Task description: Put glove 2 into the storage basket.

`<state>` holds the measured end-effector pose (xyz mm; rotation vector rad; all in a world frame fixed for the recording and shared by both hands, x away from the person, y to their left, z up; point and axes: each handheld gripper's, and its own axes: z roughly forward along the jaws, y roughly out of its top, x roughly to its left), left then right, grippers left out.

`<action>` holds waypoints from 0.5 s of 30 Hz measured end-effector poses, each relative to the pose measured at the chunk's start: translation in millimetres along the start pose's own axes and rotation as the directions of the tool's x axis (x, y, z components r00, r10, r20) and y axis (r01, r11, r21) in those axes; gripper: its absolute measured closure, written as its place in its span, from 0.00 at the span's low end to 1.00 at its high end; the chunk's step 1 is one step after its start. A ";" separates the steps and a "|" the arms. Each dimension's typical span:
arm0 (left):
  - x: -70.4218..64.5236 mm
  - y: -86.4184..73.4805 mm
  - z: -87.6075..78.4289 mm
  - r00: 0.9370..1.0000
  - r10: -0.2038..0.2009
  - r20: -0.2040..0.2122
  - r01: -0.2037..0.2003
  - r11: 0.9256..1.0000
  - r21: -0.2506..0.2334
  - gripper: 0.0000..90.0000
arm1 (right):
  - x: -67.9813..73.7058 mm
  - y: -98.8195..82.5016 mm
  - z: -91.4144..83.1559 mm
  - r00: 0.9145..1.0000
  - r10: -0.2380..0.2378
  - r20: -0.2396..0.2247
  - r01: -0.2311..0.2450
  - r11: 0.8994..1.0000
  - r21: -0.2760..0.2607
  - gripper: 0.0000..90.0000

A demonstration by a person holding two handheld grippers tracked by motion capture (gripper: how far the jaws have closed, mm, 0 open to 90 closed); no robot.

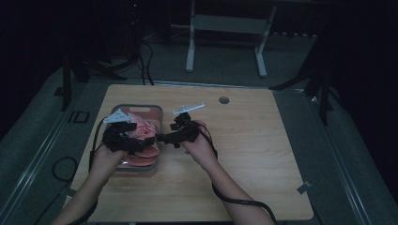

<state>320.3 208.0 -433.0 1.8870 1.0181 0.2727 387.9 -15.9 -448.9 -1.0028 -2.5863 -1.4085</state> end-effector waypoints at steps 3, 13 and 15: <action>-13.8 0.7 4.7 0.999 0.025 0.025 -0.025 1.000 -0.008 0.02 | -2.5 -7.5 -9.6 1.000 -0.017 0.007 0.017 1.000 0.000 0.22; -62.2 -0.4 25.3 0.982 0.132 0.135 -0.132 0.991 -0.005 0.02 | -17.2 -34.8 -36.5 1.000 -0.025 0.018 0.025 1.000 -0.008 0.21; -65.5 -1.0 27.2 0.980 0.136 0.142 -0.137 0.991 -0.004 0.02 | -19.8 -39.2 -39.5 0.999 -0.030 0.022 0.030 0.999 -0.010 0.21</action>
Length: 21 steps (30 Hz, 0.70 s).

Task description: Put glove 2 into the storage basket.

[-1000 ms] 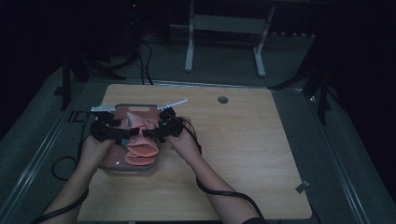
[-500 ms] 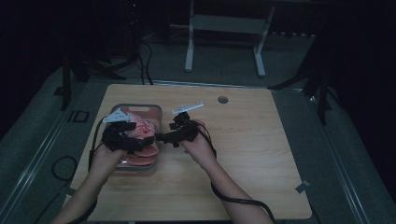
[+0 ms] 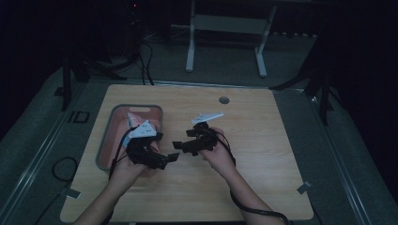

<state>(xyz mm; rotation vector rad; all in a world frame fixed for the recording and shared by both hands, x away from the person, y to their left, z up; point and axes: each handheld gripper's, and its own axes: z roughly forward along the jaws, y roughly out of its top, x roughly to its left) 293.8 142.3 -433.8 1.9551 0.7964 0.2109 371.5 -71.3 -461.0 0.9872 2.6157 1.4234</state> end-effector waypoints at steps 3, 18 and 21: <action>-13.6 -2.8 12.4 0.999 0.025 0.041 -0.026 1.000 0.006 0.02 | -8.0 -13.8 -7.7 1.000 -0.004 0.014 0.004 1.000 0.000 0.21; -46.9 -29.1 57.3 0.985 0.084 0.148 -0.093 0.994 0.056 0.02 | -30.6 -65.3 -19.6 1.000 -0.001 0.010 0.001 1.000 -0.005 0.18; -52.3 -37.3 67.3 0.981 0.098 0.167 -0.113 0.990 0.084 0.02 | -35.7 -80.4 -18.9 1.000 0.016 0.014 -0.016 1.000 0.006 0.17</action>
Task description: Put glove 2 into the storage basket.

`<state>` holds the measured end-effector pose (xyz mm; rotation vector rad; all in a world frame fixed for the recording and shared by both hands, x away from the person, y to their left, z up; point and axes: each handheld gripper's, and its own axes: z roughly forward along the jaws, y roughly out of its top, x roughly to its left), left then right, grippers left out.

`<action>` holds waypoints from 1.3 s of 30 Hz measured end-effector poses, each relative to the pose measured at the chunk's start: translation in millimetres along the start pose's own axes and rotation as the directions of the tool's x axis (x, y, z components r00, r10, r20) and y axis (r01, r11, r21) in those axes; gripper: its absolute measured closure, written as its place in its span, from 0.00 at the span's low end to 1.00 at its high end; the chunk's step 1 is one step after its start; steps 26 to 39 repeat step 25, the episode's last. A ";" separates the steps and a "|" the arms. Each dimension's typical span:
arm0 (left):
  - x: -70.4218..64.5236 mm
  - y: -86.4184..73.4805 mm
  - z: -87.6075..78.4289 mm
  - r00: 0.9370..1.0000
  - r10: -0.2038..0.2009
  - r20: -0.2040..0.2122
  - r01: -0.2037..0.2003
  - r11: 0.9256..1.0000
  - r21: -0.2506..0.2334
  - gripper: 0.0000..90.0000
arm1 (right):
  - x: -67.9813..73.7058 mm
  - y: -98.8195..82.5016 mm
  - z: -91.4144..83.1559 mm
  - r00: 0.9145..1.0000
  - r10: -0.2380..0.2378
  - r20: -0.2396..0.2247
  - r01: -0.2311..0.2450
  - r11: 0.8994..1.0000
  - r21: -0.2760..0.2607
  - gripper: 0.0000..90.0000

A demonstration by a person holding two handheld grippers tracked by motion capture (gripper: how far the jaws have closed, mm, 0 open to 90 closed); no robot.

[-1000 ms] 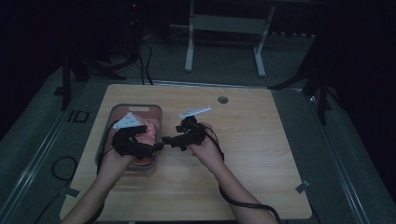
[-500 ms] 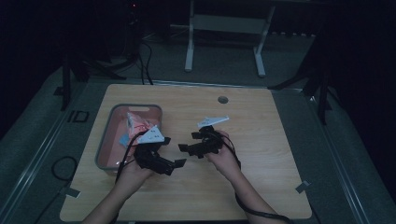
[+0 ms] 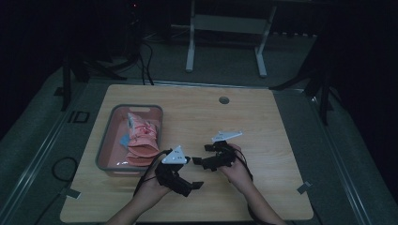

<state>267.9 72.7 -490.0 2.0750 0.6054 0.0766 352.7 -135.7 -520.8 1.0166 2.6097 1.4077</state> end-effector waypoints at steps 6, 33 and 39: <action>-2.5 -8.5 10.8 1.000 -0.004 0.014 0.004 1.000 0.018 0.02 | -3.7 -12.7 -1.0 1.000 -0.016 0.004 0.016 1.000 0.008 0.15; -7.0 -29.4 34.0 0.999 -0.020 0.046 0.017 0.998 0.063 0.02 | -9.1 -34.0 -9.2 0.993 -0.093 0.069 0.093 0.996 0.015 0.15; -7.0 -29.4 34.0 0.999 -0.020 0.046 0.017 0.998 0.063 0.02 | -9.1 -34.0 -9.2 0.993 -0.093 0.069 0.093 0.996 0.015 0.15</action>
